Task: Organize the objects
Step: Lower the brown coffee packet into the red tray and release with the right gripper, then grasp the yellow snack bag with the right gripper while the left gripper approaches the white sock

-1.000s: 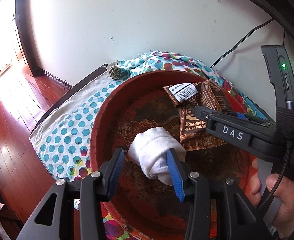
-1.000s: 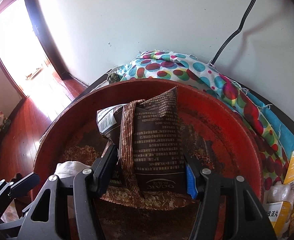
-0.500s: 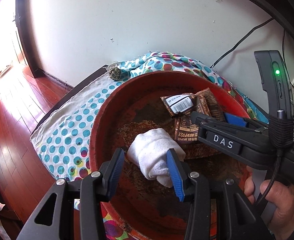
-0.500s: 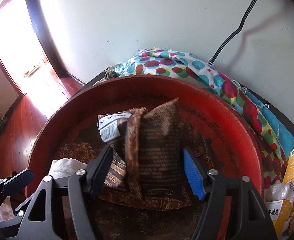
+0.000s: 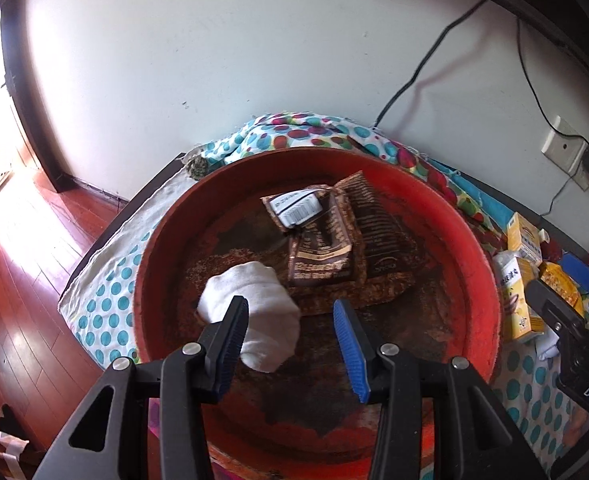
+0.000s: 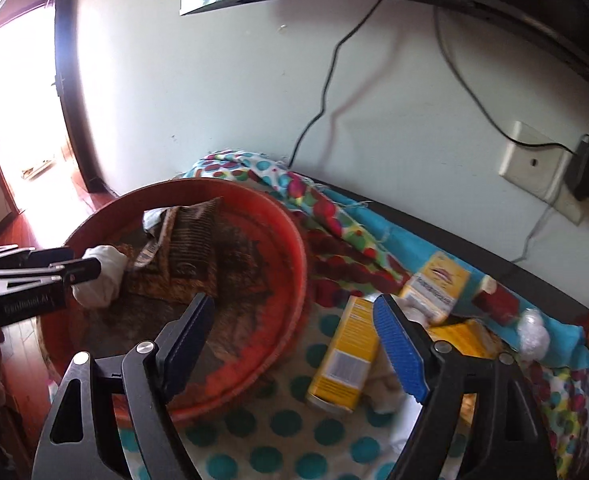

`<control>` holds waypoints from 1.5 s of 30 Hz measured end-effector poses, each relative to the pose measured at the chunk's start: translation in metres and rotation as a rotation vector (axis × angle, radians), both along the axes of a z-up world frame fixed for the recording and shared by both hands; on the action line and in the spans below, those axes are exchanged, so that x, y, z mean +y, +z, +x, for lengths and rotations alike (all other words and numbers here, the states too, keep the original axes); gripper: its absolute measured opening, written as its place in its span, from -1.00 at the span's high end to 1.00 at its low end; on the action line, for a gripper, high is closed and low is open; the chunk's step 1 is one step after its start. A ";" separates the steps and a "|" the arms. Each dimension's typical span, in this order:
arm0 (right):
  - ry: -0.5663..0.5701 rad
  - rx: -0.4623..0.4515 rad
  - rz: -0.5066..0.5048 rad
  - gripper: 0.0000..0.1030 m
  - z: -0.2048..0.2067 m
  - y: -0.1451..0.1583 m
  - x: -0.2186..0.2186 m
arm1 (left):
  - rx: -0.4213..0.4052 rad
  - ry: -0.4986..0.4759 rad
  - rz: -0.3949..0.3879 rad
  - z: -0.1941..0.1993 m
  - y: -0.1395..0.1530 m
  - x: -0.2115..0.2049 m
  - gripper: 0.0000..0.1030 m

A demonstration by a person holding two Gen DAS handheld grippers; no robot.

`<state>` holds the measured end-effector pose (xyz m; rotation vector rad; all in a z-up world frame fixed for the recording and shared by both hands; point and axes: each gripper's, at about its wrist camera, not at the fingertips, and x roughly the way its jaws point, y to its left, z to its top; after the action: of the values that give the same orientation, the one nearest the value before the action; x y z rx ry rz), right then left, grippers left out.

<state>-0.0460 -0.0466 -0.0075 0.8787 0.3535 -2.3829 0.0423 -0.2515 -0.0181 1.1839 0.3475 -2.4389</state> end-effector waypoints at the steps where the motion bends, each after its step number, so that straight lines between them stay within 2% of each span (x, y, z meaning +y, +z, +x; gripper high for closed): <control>1: -0.024 0.015 -0.005 -0.55 0.003 0.003 0.022 | 0.005 -0.018 -0.002 -0.003 0.003 0.008 0.12; 6: -0.131 0.036 -0.026 -0.55 0.006 0.007 0.101 | 0.013 -0.147 -0.026 -0.020 0.011 0.062 0.11; 10: -0.201 0.004 -0.007 -0.54 -0.002 -0.010 0.144 | -0.008 -0.270 -0.042 -0.034 0.007 0.112 0.11; 15: -0.223 -0.024 0.001 -0.52 -0.009 -0.028 0.163 | -0.042 -0.433 -0.077 -0.041 -0.011 0.175 0.11; 18: -0.199 -0.041 -0.001 -0.49 -0.014 -0.036 0.167 | -0.074 -0.529 -0.107 -0.044 -0.026 0.208 0.11; 23: -0.146 -0.075 0.062 -0.43 -0.028 -0.056 0.162 | -0.098 -0.629 -0.086 -0.046 -0.038 0.239 0.11; 26: -0.117 -0.073 0.081 -0.38 -0.034 -0.062 0.157 | -0.102 -0.628 -0.082 -0.050 -0.044 0.244 0.11; 29: -0.093 -0.057 0.110 -0.36 -0.041 -0.068 0.149 | -0.107 -0.608 -0.034 -0.056 -0.050 0.241 0.11; 31: -0.074 -0.054 0.123 -0.26 -0.046 -0.072 0.142 | -0.110 -0.593 -0.004 -0.057 -0.054 0.239 0.11; 36: -0.041 -0.023 0.138 -0.18 -0.055 -0.077 0.129 | -0.101 -0.585 0.023 -0.062 -0.059 0.238 0.11; 39: -0.014 -0.035 0.135 -0.03 -0.058 -0.078 0.125 | -0.087 -0.571 0.042 -0.066 -0.060 0.237 0.11; 40: -0.007 -0.036 0.137 0.16 -0.059 -0.078 0.124 | -0.083 -0.571 0.053 -0.067 -0.060 0.237 0.11; 45: -0.018 -0.014 0.123 0.44 -0.055 -0.074 0.127 | -0.066 -0.557 0.087 -0.075 -0.063 0.241 0.11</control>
<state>-0.1009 0.0806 -0.0817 0.9568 0.4937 -2.3910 -0.0331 -0.0100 -0.0812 1.5629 0.1104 -2.8595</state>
